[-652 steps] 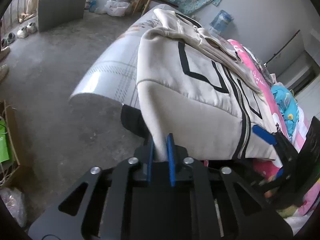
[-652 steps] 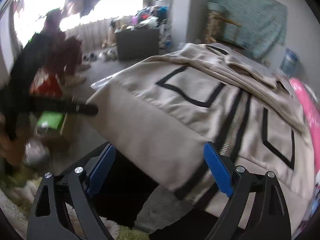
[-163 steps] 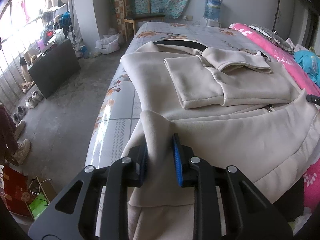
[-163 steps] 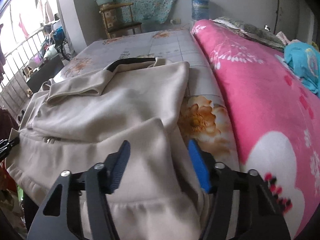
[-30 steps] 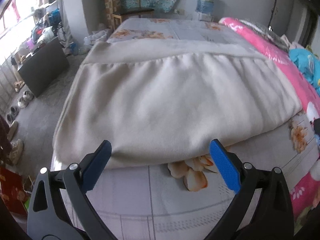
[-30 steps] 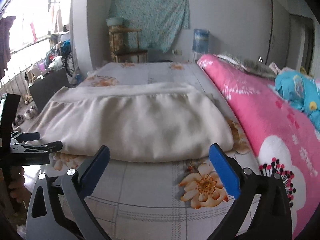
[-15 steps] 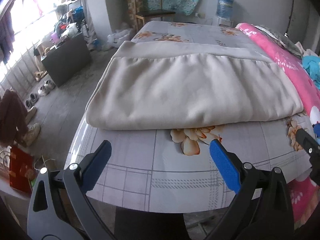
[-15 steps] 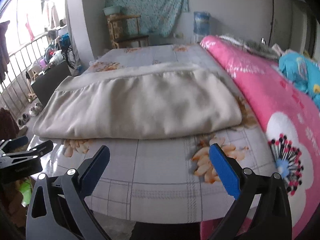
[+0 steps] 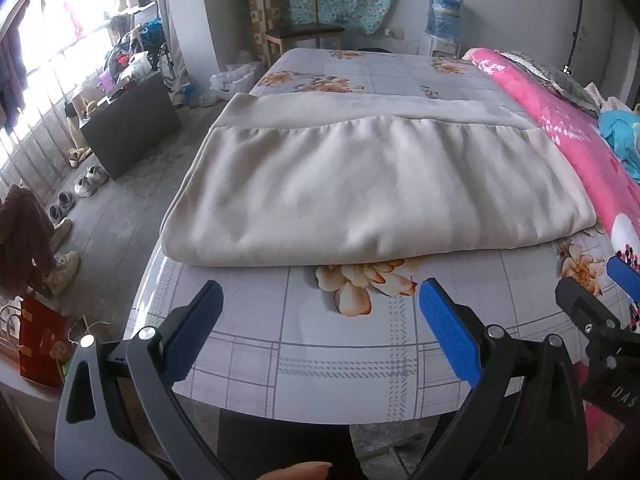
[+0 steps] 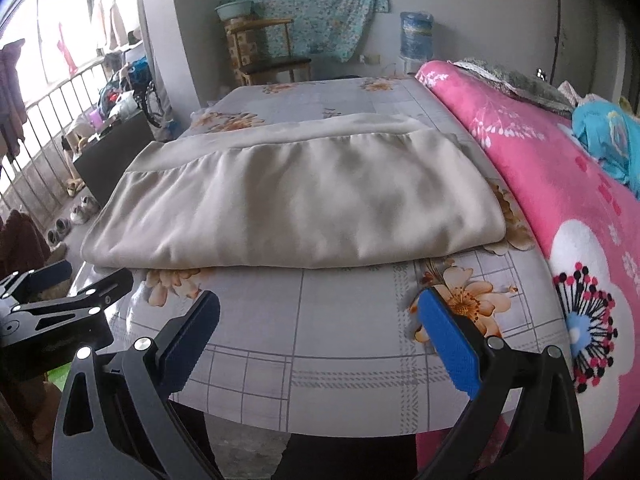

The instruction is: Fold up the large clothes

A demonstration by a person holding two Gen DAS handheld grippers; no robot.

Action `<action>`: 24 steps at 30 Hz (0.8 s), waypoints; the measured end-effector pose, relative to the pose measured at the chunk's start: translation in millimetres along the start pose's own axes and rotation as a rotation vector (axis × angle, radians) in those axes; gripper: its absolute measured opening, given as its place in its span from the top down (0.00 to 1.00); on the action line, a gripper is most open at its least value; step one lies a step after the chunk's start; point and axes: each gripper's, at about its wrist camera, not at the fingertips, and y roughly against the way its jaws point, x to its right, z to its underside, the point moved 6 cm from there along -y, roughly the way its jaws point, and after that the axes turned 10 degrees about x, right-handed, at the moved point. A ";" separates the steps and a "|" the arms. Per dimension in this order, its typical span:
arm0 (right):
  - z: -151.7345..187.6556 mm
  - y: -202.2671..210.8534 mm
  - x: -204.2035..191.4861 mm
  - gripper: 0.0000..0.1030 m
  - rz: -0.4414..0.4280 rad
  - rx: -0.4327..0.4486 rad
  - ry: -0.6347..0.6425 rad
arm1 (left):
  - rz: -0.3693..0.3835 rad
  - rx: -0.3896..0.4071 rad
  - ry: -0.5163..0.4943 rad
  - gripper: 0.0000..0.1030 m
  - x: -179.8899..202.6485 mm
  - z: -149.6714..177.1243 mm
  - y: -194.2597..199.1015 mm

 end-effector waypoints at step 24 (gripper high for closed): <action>-1.0 3.0 11.4 0.06 0.050 -0.004 0.013 | 0.040 0.022 -0.035 0.08 14.5 -4.8 6.1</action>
